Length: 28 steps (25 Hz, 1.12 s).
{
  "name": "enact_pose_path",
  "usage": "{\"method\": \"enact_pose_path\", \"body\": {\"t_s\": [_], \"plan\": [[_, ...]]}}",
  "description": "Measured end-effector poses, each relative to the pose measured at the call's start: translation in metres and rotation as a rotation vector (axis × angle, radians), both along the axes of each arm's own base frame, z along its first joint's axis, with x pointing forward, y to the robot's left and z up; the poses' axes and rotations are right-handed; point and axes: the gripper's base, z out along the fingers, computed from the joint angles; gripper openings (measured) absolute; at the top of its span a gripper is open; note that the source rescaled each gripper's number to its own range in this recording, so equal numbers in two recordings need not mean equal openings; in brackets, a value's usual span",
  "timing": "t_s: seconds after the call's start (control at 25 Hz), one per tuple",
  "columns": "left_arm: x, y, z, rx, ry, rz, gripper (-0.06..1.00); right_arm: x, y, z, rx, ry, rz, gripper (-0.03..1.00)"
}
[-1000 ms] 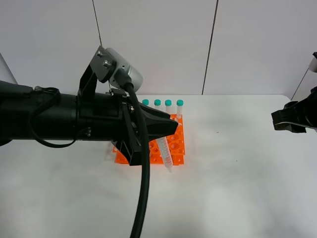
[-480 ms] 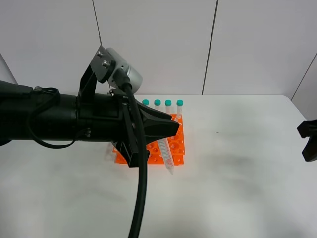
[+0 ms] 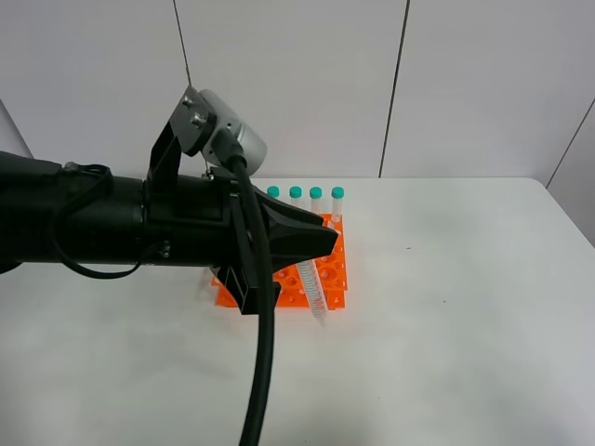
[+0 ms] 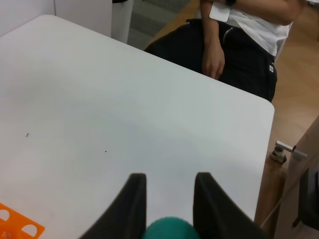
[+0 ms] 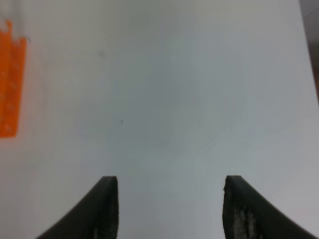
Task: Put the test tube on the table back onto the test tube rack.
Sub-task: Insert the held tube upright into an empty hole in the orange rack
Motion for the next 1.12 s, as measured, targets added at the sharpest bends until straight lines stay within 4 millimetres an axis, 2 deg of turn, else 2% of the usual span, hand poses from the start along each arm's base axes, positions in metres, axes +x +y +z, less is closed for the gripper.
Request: {"method": "enact_pose_path", "body": {"t_s": [0.16,0.32,0.4,0.56,0.8,0.96,1.12], "plan": [[0.0,0.0,0.0,0.0,0.0,-0.001,0.0,-0.043,0.005,0.016,-0.009,-0.178,0.0,0.47],[-0.002,-0.001,0.001,-0.01,0.004,-0.019,0.0,-0.076,0.008,0.019,-0.027,-0.275,-0.004,0.47],[-0.003,-0.002,0.001,-0.016,0.006,-0.031,0.0,-0.082,0.008,0.01,-0.027,-0.257,-0.005,0.47],[-0.003,-0.002,0.001,-0.02,0.007,-0.039,0.0,-0.085,0.01,-0.024,-0.009,-0.184,0.001,0.47],[-0.003,-0.002,0.001,-0.02,0.007,-0.039,0.0,-0.103,0.014,-0.06,0.01,-0.243,0.012,0.47],[-0.003,-0.002,0.001,-0.02,0.007,-0.039,0.0,-0.099,0.013,-0.082,0.011,-0.242,0.009,0.47],[-0.003,-0.002,0.001,-0.02,0.007,-0.039,0.0,-0.094,0.013,-0.093,0.014,-0.221,0.007,0.47]]}}
